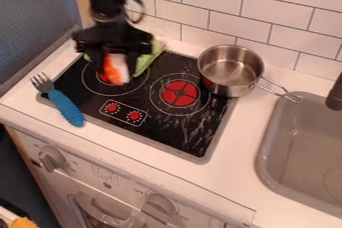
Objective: Move the orange object to the top side of the blue spoon
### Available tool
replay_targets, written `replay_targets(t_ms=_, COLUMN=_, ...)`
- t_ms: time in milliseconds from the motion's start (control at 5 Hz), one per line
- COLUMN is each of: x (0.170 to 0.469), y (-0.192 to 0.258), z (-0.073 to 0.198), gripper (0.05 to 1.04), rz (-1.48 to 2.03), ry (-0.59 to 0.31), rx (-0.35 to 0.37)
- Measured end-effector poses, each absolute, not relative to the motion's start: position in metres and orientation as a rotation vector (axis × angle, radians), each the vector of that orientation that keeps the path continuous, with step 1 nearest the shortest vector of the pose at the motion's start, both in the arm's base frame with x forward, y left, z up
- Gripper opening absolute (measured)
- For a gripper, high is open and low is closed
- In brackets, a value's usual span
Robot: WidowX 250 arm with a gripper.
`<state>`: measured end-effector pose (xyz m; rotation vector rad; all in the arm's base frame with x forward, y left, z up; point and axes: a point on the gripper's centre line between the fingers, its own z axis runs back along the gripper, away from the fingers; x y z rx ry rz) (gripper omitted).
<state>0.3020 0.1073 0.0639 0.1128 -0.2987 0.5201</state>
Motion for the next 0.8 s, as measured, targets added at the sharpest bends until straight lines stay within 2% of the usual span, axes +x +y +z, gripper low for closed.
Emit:
replay_targets(t_ms=400, x=0.296, y=0.16, z=0.049, gripper=0.634, rz=0.7, ry=-0.25, rx=0.151)
replay_targets(t_ms=800, x=0.289, y=0.188, z=0.017, gripper=0.634, rz=0.77, ry=-0.179, rx=0.175)
